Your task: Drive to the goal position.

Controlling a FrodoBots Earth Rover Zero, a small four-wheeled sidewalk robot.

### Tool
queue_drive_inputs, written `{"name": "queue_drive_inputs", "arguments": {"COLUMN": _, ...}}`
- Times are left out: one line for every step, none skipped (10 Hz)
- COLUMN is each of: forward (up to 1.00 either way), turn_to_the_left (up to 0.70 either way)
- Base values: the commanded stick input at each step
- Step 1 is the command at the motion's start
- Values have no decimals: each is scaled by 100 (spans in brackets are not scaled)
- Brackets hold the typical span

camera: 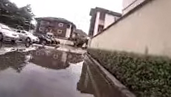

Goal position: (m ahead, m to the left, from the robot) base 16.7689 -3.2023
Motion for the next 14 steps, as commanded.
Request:
{"name": "queue_drive_inputs", "arguments": {"forward": 50, "turn_to_the_left": 0}}
{"name": "queue_drive_inputs", "arguments": {"forward": 50, "turn_to_the_left": 0}}
{"name": "queue_drive_inputs", "arguments": {"forward": 50, "turn_to_the_left": 0}}
{"name": "queue_drive_inputs", "arguments": {"forward": 50, "turn_to_the_left": 0}}
{"name": "queue_drive_inputs", "arguments": {"forward": 50, "turn_to_the_left": 0}}
{"name": "queue_drive_inputs", "arguments": {"forward": 50, "turn_to_the_left": 0}}
{"name": "queue_drive_inputs", "arguments": {"forward": 50, "turn_to_the_left": 0}}
{"name": "queue_drive_inputs", "arguments": {"forward": 50, "turn_to_the_left": 0}}
{"name": "queue_drive_inputs", "arguments": {"forward": 50, "turn_to_the_left": 0}}
{"name": "queue_drive_inputs", "arguments": {"forward": 50, "turn_to_the_left": 0}}
{"name": "queue_drive_inputs", "arguments": {"forward": 50, "turn_to_the_left": 0}}
{"name": "queue_drive_inputs", "arguments": {"forward": 50, "turn_to_the_left": 0}}
{"name": "queue_drive_inputs", "arguments": {"forward": 50, "turn_to_the_left": 0}}
{"name": "queue_drive_inputs", "arguments": {"forward": 50, "turn_to_the_left": 0}}
